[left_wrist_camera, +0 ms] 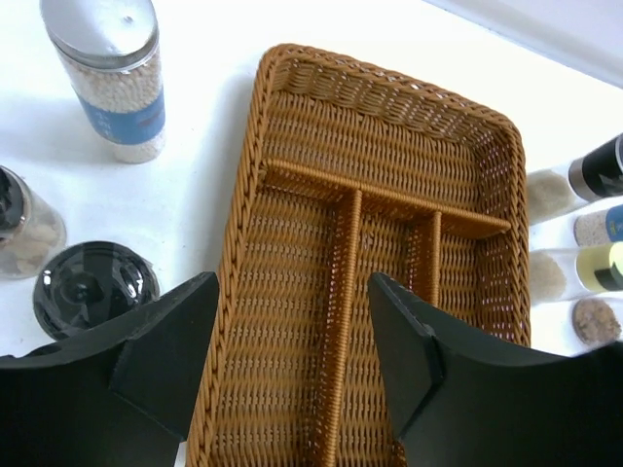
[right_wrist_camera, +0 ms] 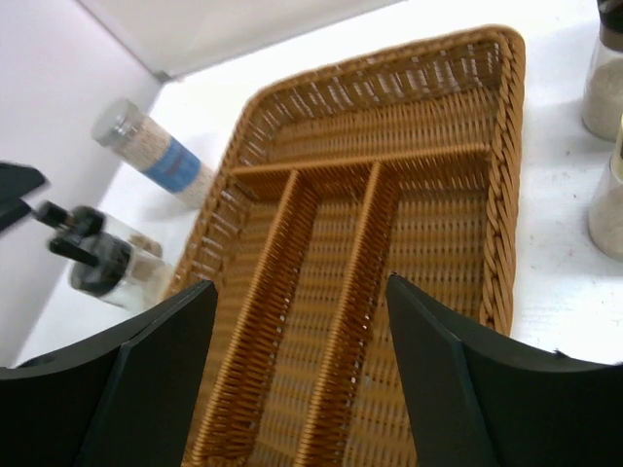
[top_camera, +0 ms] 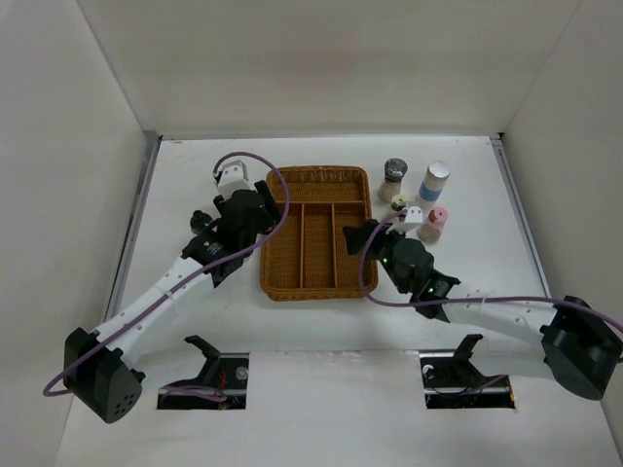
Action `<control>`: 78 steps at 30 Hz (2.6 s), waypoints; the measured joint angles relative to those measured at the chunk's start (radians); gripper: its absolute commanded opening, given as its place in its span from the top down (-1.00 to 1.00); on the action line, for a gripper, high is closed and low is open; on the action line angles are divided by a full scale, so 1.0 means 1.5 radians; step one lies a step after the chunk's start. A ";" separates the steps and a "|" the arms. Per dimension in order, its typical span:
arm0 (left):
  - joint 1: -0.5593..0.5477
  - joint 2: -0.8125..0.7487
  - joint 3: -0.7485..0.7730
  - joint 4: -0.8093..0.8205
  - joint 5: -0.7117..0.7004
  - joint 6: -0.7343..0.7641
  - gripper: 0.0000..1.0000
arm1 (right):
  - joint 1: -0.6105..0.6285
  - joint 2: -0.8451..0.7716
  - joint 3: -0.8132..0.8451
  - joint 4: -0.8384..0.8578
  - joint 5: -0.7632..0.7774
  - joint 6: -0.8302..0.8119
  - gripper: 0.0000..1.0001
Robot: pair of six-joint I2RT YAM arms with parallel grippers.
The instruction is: Organize the condiment bottles
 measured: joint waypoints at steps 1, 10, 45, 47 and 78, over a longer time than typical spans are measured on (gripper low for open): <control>0.005 -0.001 0.000 0.001 0.001 0.000 -0.24 | 0.000 0.009 0.000 0.000 0.000 0.000 -0.42; 0.085 -0.011 0.033 0.026 -0.008 0.039 -0.63 | -0.004 0.047 0.000 0.006 -0.056 -0.004 0.70; 0.261 0.425 0.284 0.016 -0.001 0.134 -0.53 | -0.014 0.078 -0.001 0.054 -0.113 -0.010 -0.49; 0.262 0.433 0.284 0.015 -0.001 0.134 -0.51 | -0.018 0.079 -0.001 0.055 -0.115 -0.010 -0.49; 0.145 0.323 0.417 0.043 0.007 0.160 0.29 | -0.065 0.076 -0.019 0.056 -0.115 0.018 -0.49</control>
